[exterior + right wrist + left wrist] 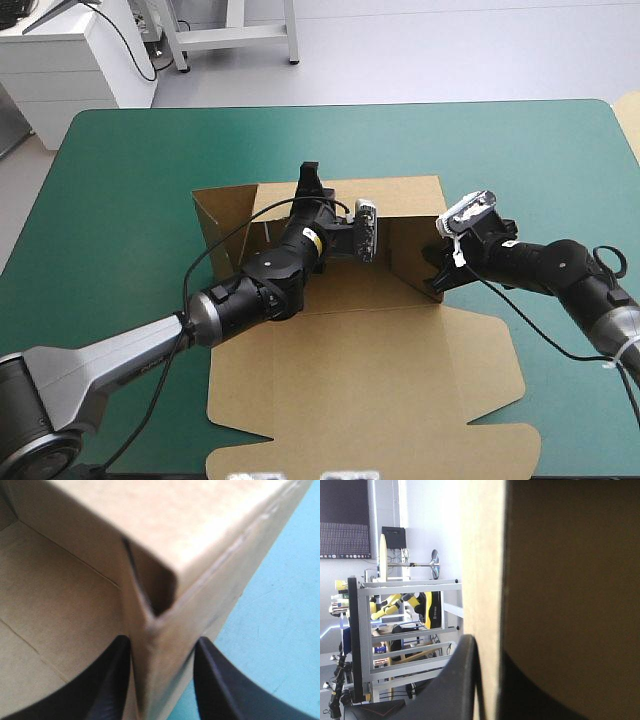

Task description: Fold the box

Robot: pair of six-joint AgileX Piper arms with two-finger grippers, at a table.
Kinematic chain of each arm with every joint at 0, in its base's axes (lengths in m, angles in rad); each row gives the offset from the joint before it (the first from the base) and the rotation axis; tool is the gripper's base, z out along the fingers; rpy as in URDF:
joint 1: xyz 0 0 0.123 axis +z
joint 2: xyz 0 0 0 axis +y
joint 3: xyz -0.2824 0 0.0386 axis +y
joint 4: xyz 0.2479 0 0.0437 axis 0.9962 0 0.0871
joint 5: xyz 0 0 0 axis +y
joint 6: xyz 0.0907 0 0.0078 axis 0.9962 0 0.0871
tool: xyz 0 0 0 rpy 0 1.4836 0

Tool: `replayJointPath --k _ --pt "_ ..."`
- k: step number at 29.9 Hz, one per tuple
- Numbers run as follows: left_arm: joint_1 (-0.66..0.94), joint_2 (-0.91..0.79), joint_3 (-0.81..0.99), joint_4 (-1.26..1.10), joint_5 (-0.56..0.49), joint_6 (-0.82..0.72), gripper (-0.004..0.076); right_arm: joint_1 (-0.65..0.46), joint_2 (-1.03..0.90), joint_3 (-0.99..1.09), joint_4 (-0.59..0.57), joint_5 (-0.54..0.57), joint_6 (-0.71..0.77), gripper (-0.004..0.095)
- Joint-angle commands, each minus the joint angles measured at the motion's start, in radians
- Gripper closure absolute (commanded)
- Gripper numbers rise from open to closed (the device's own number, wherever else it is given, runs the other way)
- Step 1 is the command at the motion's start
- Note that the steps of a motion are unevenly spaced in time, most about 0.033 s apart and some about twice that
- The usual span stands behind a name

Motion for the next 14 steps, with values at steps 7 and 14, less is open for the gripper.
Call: replayJointPath --k 7,14 --pt "-0.007 -0.014 0.007 -0.158 -0.026 -0.005 0.0662 0.01 -0.022 -0.028 0.057 0.024 -0.007 0.0923" --pt "-0.016 -0.023 0.005 -0.18 -0.028 -0.012 0.0275 0.01 -0.022 -0.028 0.055 -0.091 0.118 0.0923"
